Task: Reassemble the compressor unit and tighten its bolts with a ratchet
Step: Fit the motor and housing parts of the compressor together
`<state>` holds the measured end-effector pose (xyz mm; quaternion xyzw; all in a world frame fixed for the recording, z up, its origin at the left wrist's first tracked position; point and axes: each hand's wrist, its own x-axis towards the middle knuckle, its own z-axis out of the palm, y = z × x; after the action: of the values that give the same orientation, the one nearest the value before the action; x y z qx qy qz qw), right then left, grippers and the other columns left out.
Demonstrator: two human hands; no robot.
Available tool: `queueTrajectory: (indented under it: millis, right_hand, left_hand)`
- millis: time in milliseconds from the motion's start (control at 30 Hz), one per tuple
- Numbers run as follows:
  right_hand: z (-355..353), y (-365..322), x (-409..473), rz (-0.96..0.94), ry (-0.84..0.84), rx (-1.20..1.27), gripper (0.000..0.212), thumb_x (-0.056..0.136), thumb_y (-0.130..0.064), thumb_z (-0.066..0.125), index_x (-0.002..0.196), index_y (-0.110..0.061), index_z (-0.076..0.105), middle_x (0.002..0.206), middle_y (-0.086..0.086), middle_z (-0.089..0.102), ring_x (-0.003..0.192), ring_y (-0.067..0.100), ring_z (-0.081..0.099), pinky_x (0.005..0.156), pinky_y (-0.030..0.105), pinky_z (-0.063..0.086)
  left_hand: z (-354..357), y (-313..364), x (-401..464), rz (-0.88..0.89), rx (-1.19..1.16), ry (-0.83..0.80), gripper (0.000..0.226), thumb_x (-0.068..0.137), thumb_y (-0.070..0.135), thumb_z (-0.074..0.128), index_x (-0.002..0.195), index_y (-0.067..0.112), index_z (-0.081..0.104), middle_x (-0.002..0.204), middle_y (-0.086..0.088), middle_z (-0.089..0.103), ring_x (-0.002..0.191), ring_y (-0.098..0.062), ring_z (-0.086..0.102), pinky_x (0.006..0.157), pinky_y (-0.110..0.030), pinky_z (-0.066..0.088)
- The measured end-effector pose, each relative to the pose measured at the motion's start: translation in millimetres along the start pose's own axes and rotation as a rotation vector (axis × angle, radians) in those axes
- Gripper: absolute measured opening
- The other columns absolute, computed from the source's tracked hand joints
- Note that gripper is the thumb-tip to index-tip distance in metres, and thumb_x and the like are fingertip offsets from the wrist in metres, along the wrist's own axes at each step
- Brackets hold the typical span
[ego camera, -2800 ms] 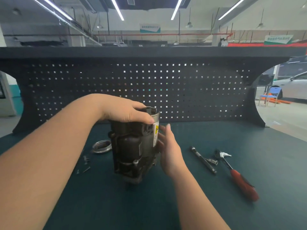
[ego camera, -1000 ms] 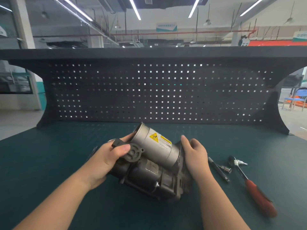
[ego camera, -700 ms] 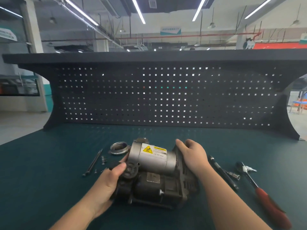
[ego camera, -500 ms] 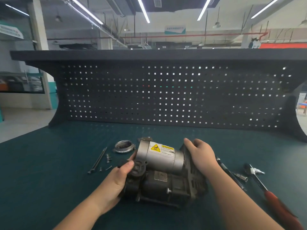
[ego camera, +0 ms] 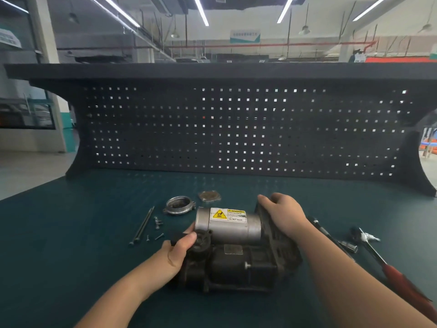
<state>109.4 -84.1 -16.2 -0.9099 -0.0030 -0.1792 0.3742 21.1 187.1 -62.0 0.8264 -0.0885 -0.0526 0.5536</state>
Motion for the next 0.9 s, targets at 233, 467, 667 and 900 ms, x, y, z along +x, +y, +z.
queueTrajectory:
  millis: [233, 467, 667, 900]
  right_hand:
    - [0.8, 0.0, 1.4, -0.012, -0.013, -0.022, 0.047, 0.091, -0.049, 0.053, 0.063, -0.012, 0.05, 0.055, 0.001, 0.053, 0.058, 0.016, 0.052, 0.054, 0.029, 0.037]
    - [-0.9, -0.3, 0.1, -0.005, -0.016, 0.0, 0.044, 0.091, -0.051, 0.052, 0.071, -0.012, 0.058, 0.066, 0.005, 0.062, 0.067, 0.017, 0.058, 0.059, 0.028, 0.04]
    - [-4.5, -5.6, -7.5, 0.037, -0.004, 0.036, 0.039, 0.087, -0.053, 0.058, 0.081, -0.015, 0.055, 0.079, -0.002, 0.059, 0.087, 0.023, 0.054, 0.076, 0.036, 0.043]
    - [-23.8, -62.0, -66.4, -0.362, 0.074, -0.012, 0.01, 0.084, -0.045, 0.057, 0.082, -0.036, 0.057, 0.091, -0.019, 0.061, 0.1, 0.005, 0.049, 0.09, 0.027, 0.037]
  left_hand:
    - [1.2, 28.2, -11.1, -0.043, -0.299, -0.229, 0.028, 0.089, 0.05, 0.054, 0.115, 0.06, 0.06, 0.125, 0.023, 0.064, 0.118, 0.002, 0.058, 0.088, -0.015, 0.047]
    - [4.0, 19.8, -2.9, -0.087, -0.472, -0.244, 0.064, 0.084, 0.06, 0.043, 0.141, 0.03, 0.048, 0.134, 0.001, 0.063, 0.126, -0.016, 0.057, 0.116, -0.04, 0.032]
    - [5.1, 19.8, -3.4, -0.085, -0.411, -0.208, 0.049, 0.091, 0.056, 0.046, 0.136, 0.037, 0.054, 0.129, 0.008, 0.065, 0.122, -0.012, 0.059, 0.115, -0.038, 0.032]
    - [4.7, 26.2, -8.0, 0.061, -0.184, -0.053, 0.04, 0.085, 0.062, 0.035, 0.123, 0.076, 0.031, 0.134, 0.036, 0.044, 0.135, 0.002, 0.035, 0.12, -0.034, 0.019]
